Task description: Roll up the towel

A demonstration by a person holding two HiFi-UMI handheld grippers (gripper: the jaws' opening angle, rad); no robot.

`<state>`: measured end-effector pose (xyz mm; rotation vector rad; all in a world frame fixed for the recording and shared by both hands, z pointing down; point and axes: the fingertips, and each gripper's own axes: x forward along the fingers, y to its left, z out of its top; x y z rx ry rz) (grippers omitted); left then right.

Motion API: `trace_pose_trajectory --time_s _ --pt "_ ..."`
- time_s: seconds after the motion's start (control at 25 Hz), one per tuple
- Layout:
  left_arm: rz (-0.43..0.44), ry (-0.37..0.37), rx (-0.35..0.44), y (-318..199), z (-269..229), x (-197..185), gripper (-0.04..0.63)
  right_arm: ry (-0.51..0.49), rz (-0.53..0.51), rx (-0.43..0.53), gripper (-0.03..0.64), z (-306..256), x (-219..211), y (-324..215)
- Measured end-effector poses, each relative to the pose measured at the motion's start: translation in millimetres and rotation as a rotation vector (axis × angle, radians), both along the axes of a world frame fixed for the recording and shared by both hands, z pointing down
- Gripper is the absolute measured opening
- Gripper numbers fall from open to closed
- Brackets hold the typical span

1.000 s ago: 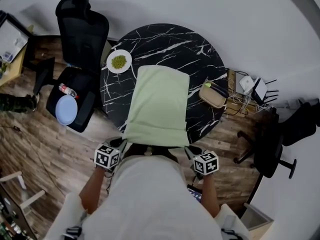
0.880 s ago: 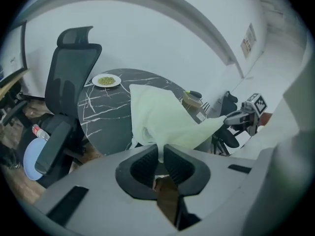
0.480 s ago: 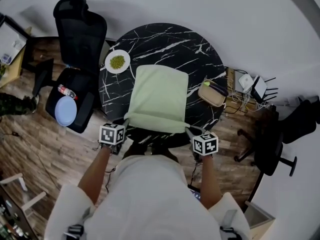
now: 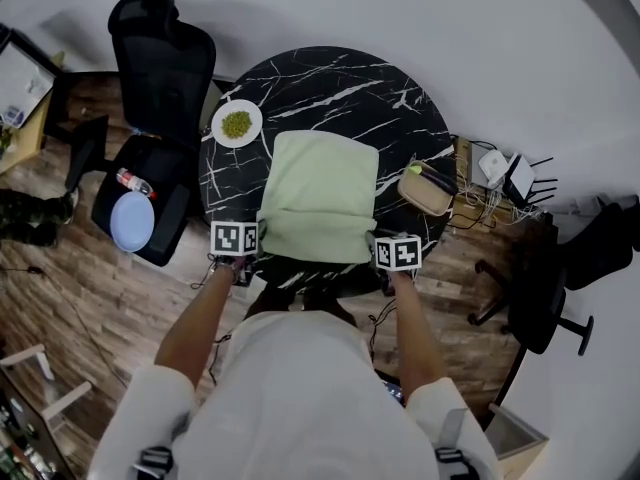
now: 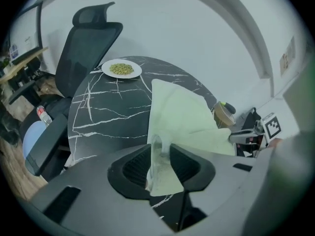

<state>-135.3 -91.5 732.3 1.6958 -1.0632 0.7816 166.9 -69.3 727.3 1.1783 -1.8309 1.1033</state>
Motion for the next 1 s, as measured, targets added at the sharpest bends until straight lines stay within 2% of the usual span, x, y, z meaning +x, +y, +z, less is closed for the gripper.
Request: trace_pose_trajectory --time_s 0.08,0.24,0.36,0.52,0.68,0.8,0.88,0.92,1.0 --pt "-0.047 0.048 0.018 -3 -6 -2 0.141 0.019 0.034 0.029 0.076 -4 6 -2" --pt "-0.122 0.107 0.053 2 -16 -21 0.158 0.020 0.071 0.101 0.082 -21 21 5" --pt "-0.116 0.117 0.056 24 -12 -32 0.149 -0.004 -0.020 0.130 0.067 -26 15 31" --pt "0.007 0.095 0.053 59 -2 -32 0.156 0.056 -0.209 0.107 0.087 -13 7 73" --pt "0.177 0.045 0.057 72 9 -13 0.160 0.104 -0.321 0.074 0.115 6 -1 91" --pt "0.290 -0.030 0.051 73 24 -1 0.146 0.126 -0.340 0.057 0.108 21 -5 92" --pt "0.341 -0.089 0.056 73 32 1 0.079 0.132 -0.318 0.060 0.051 23 -5 91" --pt "0.355 -0.106 0.067 74 33 1 0.038 0.134 -0.303 0.069 0.017 21 -4 91" --pt "0.354 -0.100 0.097 75 27 0 0.021 0.131 -0.277 0.097 0.011 15 -2 91"
